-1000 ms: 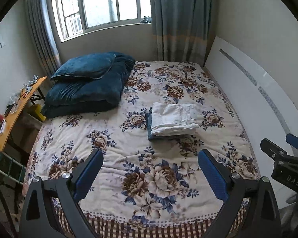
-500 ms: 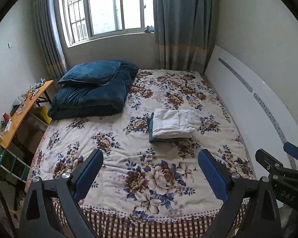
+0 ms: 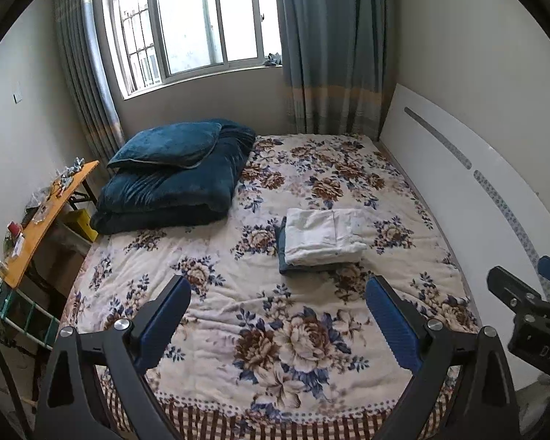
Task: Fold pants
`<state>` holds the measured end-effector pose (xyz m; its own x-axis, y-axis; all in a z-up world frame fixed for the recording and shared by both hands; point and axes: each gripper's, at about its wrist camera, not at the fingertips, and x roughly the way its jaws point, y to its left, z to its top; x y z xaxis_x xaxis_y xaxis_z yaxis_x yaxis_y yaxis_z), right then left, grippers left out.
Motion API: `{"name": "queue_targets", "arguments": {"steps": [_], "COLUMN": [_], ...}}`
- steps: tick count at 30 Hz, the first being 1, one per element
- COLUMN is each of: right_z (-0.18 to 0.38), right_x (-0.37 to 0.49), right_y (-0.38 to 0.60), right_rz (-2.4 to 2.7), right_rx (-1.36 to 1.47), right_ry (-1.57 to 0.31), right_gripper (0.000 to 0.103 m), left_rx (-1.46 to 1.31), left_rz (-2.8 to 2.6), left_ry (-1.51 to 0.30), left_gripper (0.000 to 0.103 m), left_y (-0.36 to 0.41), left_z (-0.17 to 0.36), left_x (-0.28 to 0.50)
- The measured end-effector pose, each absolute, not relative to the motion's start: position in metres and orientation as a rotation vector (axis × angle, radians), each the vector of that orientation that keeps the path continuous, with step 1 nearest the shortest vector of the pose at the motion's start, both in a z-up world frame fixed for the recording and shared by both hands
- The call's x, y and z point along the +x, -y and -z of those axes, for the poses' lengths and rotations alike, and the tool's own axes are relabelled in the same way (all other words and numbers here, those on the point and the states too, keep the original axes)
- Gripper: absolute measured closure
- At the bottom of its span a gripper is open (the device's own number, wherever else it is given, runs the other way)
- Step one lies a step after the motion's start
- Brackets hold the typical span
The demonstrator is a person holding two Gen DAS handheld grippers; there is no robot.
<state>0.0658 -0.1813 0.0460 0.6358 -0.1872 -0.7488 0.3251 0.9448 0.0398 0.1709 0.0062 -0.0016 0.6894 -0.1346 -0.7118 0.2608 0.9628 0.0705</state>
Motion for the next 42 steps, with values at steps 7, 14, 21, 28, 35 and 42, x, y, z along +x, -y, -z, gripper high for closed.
{"name": "queue_targets", "arguments": {"steps": [7, 14, 21, 28, 35, 42], "right_z": [-0.035, -0.013, 0.021, 0.045, 0.053, 0.053], "right_x": [0.098, 0.144, 0.172, 0.188, 0.193, 0.192], "right_y": [0.193, 0.205, 0.221, 0.233, 0.236, 0.237], "right_rz": [0.322, 0.348, 0.369, 0.375, 0.373, 0.371], "right_rx": [0.161, 0.133, 0.142, 0.157, 0.166, 0.173], "right_ry": [-0.819, -0.844, -0.907, -0.951, -0.960, -0.961], "right_gripper": [0.003, 0.003, 0.003, 0.002, 0.002, 0.002], "left_rx": [0.171, 0.183, 0.197, 0.201, 0.196, 0.177], "left_rz": [0.188, 0.198, 0.185, 0.182, 0.186, 0.185], "left_ry": [-0.758, -0.820, -0.874, -0.905, -0.904, -0.908], "left_gripper": [0.003, 0.003, 0.003, 0.003, 0.003, 0.000], "left_y": [0.004, 0.020, 0.032, 0.040, 0.039, 0.038], "left_z": [0.013, 0.034, 0.059, 0.071, 0.072, 0.075], "left_x": [0.209, 0.243, 0.267, 0.279, 0.284, 0.286]}}
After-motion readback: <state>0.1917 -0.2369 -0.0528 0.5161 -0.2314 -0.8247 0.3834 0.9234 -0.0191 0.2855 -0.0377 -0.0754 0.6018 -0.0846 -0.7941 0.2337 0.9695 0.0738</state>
